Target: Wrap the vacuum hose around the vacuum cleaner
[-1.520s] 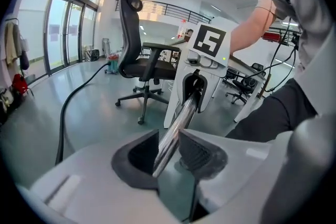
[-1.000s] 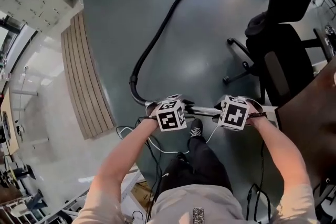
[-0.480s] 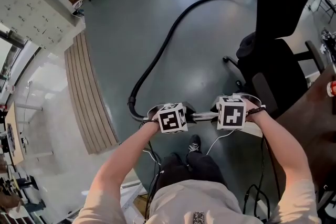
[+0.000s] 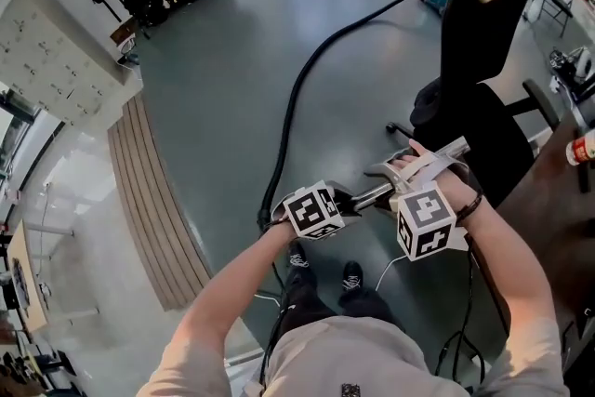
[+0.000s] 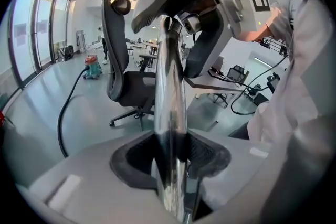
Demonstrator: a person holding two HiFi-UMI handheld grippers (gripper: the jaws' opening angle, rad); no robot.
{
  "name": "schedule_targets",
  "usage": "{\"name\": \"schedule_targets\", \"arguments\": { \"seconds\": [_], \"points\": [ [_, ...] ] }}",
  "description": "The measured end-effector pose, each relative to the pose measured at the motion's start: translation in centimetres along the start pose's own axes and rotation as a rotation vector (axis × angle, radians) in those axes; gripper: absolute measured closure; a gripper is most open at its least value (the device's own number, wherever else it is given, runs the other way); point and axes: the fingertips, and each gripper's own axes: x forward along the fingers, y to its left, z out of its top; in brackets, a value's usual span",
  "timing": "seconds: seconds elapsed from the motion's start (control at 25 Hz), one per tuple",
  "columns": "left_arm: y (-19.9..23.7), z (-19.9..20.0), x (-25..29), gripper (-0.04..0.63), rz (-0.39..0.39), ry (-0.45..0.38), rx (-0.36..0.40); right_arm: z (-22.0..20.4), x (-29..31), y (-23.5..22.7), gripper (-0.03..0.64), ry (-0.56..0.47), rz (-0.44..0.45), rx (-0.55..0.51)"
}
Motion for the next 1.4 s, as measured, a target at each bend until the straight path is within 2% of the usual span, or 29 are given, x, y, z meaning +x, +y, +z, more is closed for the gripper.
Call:
{"name": "schedule_targets", "arguments": {
  "seconds": [0.12,0.2,0.36,0.52,0.64,0.8,0.92,1.04,1.16,1.4],
  "points": [
    [1.0,0.5,-1.8,0.434,-0.023,-0.036,-0.032,2.4,-2.0,-4.1,0.404,-0.047,-0.156,0.019],
    [1.4,0.6,-2.9,0.434,-0.043,-0.048,-0.035,4.0,-3.2,-6.7,0.412,-0.093,-0.211,0.118],
    [3.0,1.1,-5.1,0.434,-0.069,-0.086,-0.056,5.7,-5.8,-10.9,0.451,-0.201,-0.31,0.383],
    [5.1,2.7,-7.9,0.434,-0.087,-0.157,-0.077,6.3,-7.8,-14.0,0.469,-0.272,-0.415,0.566],
    [6.4,4.3,-9.9,0.434,-0.089,-0.216,-0.098,6.6,-9.3,-15.3,0.477,-0.34,-0.513,0.681],
    [8.9,6.0,-13.2,0.434,-0.064,-0.279,-0.119,5.7,-8.7,-14.4,0.47,-0.384,-0.631,0.931],
    [10.1,7.0,-14.9,0.434,-0.047,-0.323,-0.158,4.2,-5.2,-11.7,0.456,-0.355,-0.61,1.097],
    [10.5,8.2,-16.2,0.434,-0.032,-0.351,-0.182,3.7,-1.1,-9.1,0.404,-0.359,-0.518,1.254],
    [10.6,9.0,-17.3,0.434,-0.023,-0.367,-0.194,4.7,3.1,-7.3,0.354,-0.416,-0.416,1.402],
    [11.9,11.9,-18.3,0.436,0.022,-0.405,-0.224,6.0,9.0,-8.6,0.283,-0.577,-0.255,1.538]
  ]
}}
